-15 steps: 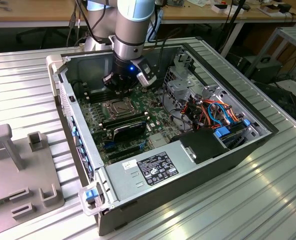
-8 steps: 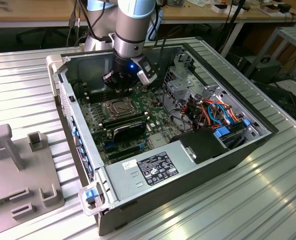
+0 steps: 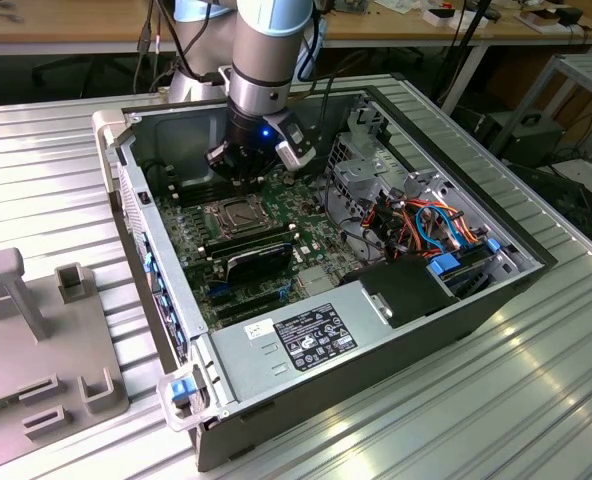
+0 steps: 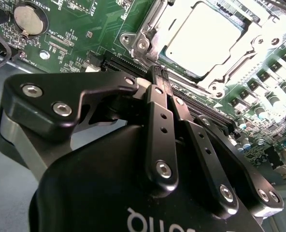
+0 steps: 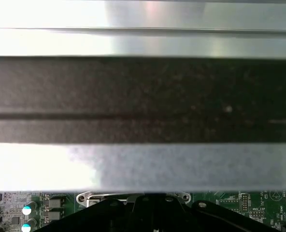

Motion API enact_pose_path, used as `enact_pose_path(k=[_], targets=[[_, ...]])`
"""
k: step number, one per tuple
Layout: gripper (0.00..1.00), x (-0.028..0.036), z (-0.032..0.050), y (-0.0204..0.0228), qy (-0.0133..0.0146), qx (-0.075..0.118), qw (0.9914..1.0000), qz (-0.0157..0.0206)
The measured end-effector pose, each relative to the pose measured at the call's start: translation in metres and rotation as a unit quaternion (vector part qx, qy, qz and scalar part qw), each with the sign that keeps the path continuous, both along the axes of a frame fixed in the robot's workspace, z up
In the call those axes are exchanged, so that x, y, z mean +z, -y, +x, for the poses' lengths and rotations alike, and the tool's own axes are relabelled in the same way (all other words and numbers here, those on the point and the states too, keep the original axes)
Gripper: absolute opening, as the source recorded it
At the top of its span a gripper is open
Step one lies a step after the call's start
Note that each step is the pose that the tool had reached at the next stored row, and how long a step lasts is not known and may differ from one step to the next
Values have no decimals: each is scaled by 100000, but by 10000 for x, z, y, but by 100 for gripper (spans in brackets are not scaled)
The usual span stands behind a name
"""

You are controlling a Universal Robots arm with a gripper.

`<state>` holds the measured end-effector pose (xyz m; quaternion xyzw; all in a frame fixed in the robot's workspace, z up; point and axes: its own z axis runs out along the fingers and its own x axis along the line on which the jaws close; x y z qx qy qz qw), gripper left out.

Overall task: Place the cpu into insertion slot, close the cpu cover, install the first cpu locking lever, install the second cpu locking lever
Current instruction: 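Install the first cpu locking lever, then install the second cpu locking lever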

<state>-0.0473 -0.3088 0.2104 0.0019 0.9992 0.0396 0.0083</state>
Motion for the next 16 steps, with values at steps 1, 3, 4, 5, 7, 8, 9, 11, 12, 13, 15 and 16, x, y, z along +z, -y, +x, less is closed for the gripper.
enact_pose_path(k=[1,3,4,5,7,8,9,11,12,13,15,16], targets=[[11,1,0,2,-6,-1,100000,-6],[11,1,0,3,-6,0,100000,-8],[11,1,0,4,-4,-1,100000,-9],[11,1,0,4,-6,0,100000,-5],[11,1,0,4,-6,0,100000,-9],[11,1,0,4,-5,-1,100000,-8],[11,1,0,4,-4,-1,100000,-8],[11,4,-1,6,-14,0,100000,-23],[11,9,-1,7,-9,0,100000,-20],[11,18,0,7,-5,0,100000,-44],[11,43,0,16,-2,10,100000,-198],[11,47,0,28,-2,0,99999,-368]])
